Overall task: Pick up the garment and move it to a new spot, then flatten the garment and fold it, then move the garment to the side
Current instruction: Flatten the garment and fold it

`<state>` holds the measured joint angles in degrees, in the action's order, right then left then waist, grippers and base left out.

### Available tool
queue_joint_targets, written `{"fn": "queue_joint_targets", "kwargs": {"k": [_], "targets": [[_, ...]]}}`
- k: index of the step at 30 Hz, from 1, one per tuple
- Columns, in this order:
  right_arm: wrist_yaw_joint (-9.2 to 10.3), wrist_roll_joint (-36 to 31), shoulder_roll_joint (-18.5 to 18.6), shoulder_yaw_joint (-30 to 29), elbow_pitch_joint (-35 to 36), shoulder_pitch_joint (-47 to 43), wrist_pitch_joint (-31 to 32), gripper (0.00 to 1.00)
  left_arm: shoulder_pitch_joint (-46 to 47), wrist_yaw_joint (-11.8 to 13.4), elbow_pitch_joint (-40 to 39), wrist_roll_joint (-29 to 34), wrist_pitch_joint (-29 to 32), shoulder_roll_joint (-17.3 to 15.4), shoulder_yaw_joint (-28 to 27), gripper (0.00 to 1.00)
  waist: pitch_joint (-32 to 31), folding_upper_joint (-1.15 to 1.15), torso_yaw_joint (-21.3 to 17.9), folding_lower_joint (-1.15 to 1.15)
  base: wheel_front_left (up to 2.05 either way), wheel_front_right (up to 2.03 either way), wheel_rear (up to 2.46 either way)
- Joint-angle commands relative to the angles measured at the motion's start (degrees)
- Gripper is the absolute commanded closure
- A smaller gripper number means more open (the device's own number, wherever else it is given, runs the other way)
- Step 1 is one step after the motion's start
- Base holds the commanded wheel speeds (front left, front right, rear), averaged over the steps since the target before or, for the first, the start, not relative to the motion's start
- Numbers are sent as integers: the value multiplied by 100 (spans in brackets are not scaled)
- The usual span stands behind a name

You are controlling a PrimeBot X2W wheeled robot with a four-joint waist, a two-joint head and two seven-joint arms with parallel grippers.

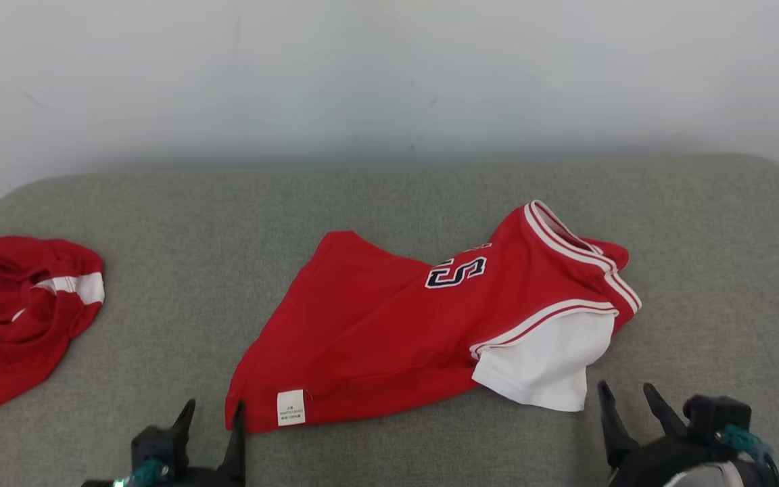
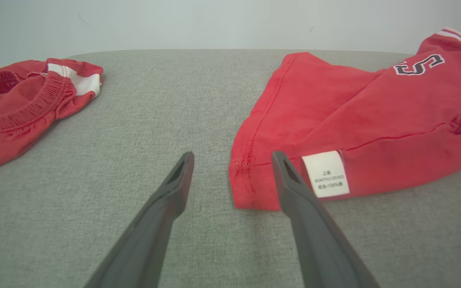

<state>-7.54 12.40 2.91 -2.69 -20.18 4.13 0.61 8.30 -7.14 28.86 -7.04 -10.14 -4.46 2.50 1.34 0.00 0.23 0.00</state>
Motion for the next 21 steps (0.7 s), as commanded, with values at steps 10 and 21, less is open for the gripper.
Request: {"fn": "queue_joint_targets", "kwargs": {"k": [10, 21], "targets": [[11, -143, -2, 192, -856, 903, 116, 0, 989, 109, 769, 24, 583, 5, 166, 0, 673, 0, 37, 0, 0, 0, 0], [11, -237, -2, 309, -1381, 1132, -53, 0, 1071, 161, 1067, 2, 880, -31, 301, 0, 770, 0, 70, 0, 0, 0, 0]]}}
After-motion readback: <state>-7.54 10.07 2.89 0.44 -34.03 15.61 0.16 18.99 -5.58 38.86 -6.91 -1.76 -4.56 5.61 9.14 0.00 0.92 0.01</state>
